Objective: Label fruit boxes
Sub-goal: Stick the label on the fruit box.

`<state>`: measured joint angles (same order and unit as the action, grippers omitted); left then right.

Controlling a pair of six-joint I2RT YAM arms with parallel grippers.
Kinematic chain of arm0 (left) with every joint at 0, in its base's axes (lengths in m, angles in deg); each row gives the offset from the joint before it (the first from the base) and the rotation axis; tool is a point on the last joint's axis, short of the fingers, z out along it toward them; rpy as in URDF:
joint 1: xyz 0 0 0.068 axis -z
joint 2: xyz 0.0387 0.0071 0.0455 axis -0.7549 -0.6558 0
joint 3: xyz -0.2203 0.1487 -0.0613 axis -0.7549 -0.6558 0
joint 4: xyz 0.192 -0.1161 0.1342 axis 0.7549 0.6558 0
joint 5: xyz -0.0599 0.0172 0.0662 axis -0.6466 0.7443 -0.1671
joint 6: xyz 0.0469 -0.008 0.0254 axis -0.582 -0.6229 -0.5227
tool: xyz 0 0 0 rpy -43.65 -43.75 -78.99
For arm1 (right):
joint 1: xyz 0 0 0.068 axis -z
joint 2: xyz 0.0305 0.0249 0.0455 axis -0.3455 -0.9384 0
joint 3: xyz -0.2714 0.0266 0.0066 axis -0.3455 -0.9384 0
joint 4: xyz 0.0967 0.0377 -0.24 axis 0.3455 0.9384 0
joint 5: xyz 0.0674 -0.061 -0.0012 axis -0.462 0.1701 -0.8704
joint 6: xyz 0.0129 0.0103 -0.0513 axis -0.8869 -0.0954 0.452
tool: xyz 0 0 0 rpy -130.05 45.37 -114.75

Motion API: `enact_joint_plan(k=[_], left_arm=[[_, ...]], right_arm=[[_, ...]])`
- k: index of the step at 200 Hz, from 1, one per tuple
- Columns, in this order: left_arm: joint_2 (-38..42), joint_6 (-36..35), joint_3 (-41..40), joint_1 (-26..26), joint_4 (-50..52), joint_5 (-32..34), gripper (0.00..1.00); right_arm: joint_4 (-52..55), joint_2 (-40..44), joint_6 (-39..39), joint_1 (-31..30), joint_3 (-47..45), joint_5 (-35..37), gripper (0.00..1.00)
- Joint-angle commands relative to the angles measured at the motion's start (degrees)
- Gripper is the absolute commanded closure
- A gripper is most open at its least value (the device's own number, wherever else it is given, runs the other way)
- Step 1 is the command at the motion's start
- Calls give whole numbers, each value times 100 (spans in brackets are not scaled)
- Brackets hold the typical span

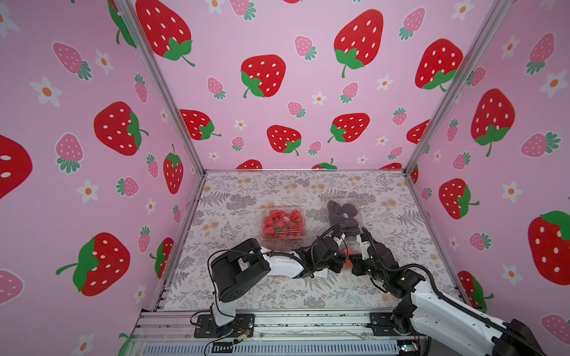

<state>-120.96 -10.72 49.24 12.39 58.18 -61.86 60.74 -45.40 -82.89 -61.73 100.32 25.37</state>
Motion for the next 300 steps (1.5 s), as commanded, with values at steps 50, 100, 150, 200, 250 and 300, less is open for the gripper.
enact_joint_plan(k=[50,100,150,200,250,300], left_arm=[[89,56,-727,125,-576,48,100],[153,-89,-601,44,-626,-229,100],[362,-182,-743,62,-667,-212,95],[513,-186,-902,99,-709,-307,90],[319,-96,-728,117,-374,-262,92],[793,-308,-694,118,-78,-57,92]], right_arm=[[125,253,-69,-21,13,313,90],[-503,37,20,-15,-109,-458,91],[-566,-502,-90,-15,-127,-3,94],[-647,-884,-115,-22,-162,59,95],[-592,-731,-111,-22,-195,20,95],[-557,-286,203,-21,90,91,69]])
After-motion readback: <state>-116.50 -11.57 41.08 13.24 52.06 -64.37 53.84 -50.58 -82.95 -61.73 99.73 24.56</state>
